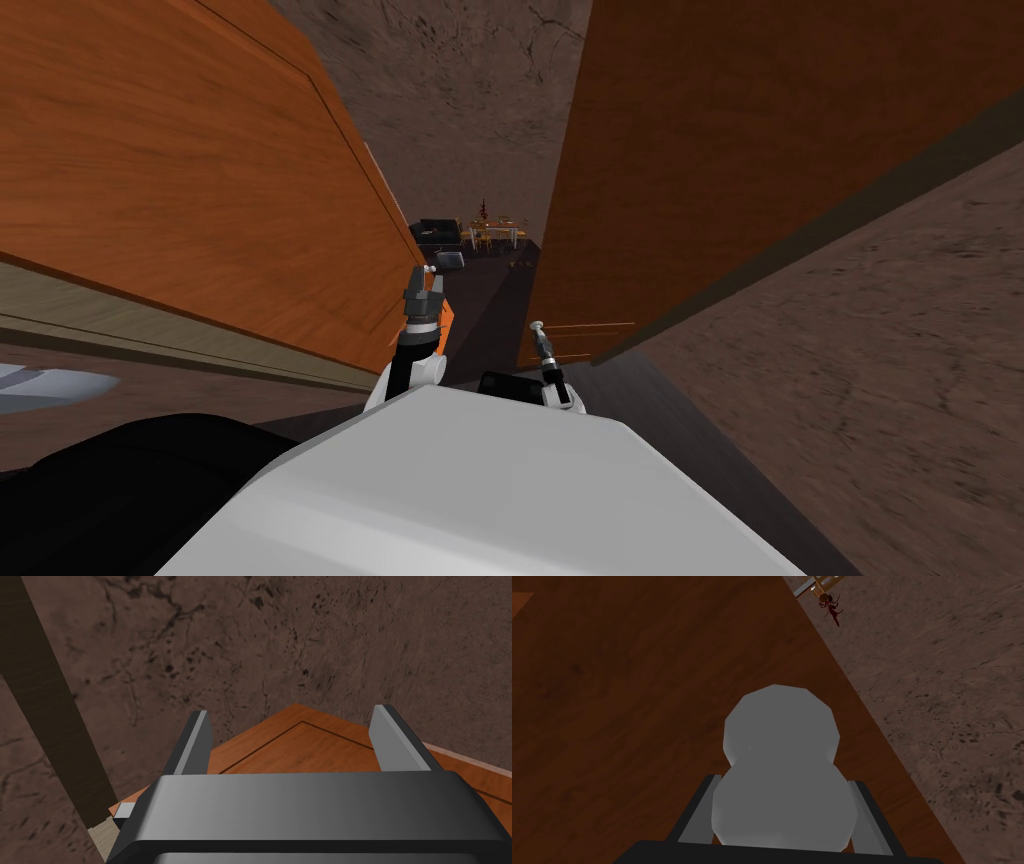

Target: Push the door open

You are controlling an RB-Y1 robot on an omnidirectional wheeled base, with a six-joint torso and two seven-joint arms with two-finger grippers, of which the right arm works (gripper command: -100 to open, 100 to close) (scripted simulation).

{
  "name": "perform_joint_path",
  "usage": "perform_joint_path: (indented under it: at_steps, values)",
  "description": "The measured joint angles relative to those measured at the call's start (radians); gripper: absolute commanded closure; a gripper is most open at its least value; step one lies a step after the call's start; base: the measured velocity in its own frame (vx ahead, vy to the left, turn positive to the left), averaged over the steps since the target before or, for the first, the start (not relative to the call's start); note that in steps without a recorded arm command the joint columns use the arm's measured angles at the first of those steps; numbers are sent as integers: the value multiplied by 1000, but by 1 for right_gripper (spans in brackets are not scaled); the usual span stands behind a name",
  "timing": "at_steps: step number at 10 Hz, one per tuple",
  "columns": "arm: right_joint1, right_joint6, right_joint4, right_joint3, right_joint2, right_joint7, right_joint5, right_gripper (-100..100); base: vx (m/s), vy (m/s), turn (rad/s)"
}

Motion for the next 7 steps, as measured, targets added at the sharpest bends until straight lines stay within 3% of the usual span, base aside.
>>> perform_joint_path:
  at_steps: [2, 4, 5, 7]
  values:
    - [13, 4, -21, -2, -4, -39, -14, 100, 23, 18, 40]
    - [0, 6, -13, -11, -5, -83, -32, 100, 36, 15, 70]
    - [-8, -6, 4, -17, -6, -110, -46, 100, 41, 10, 27]
    - [-3, 4, -16, -23, -9, -157, -64, 100, 39, 10, 34]
